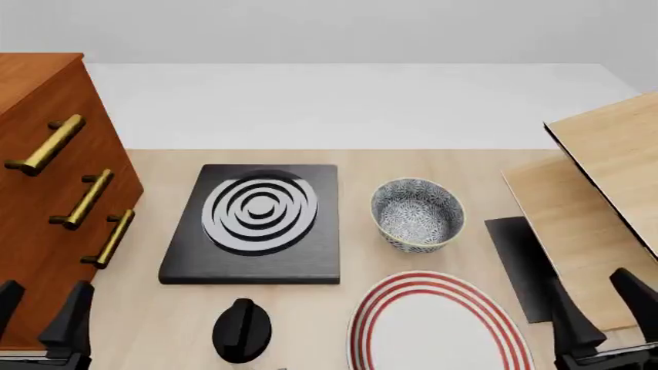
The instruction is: Pick up the cream cheese and put it in the bowl.
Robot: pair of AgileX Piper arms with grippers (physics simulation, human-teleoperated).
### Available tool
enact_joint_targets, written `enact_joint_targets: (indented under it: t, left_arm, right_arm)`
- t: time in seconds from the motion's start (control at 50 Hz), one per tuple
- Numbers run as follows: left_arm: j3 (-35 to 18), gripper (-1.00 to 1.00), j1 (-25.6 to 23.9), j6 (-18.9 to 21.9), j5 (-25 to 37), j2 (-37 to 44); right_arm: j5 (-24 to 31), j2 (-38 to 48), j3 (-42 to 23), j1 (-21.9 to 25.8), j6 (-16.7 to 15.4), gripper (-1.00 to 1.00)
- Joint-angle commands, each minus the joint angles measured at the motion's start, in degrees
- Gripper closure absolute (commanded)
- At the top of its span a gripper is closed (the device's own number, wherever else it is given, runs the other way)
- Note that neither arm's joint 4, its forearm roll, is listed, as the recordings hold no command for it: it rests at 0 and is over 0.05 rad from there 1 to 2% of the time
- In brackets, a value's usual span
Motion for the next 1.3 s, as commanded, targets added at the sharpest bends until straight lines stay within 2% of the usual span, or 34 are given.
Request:
enact_joint_targets:
  t: [0.02, 0.08, 0.14, 0.22, 0.26, 0.34, 0.42, 0.56, 0.78, 1.06, 1.3]
  left_arm:
    - [0.0, -1.00, 0.0, 0.0, 0.0, 0.0]
    - [0.0, -1.00, 0.0, 0.0, 0.0, 0.0]
    - [0.0, -1.00, 0.0, 0.0, 0.0, 0.0]
    - [0.0, -1.00, 0.0, 0.0, 0.0, 0.0]
    - [0.0, -1.00, 0.0, 0.0, 0.0, 0.0]
    - [0.0, -1.00, 0.0, 0.0, 0.0, 0.0]
    - [0.0, -1.00, 0.0, 0.0, 0.0, 0.0]
    - [0.0, -1.00, 0.0, 0.0, 0.0, 0.0]
    - [0.0, -1.00, 0.0, 0.0, 0.0, 0.0]
    - [0.0, -1.00, 0.0, 0.0, 0.0, 0.0]
    - [0.0, -1.00, 0.0, 0.0, 0.0, 0.0]
  right_arm:
    - [5.7, 1.7, -6.0, 9.4, -5.0, -1.00]
    - [7.9, 3.9, -8.6, 12.9, -7.7, -1.00]
    - [10.0, 4.9, -11.1, 15.9, -9.1, -1.00]
    - [11.5, 7.0, -13.8, 19.5, -9.4, -1.00]
    - [11.3, 9.6, -14.4, 21.1, -10.9, -1.00]
    - [11.1, 12.5, -15.7, 23.5, -11.1, -1.00]
    - [10.4, 17.3, -16.9, 26.7, -13.0, -1.00]
    - [8.8, 25.6, -19.1, 32.4, -14.3, -1.00]
    - [6.3, 37.6, -22.3, 41.2, -14.5, -1.00]
    - [4.3, 49.6, -26.3, 50.2, -14.7, -1.00]
    - [1.7, 59.4, -29.3, 57.0, -13.1, -1.00]
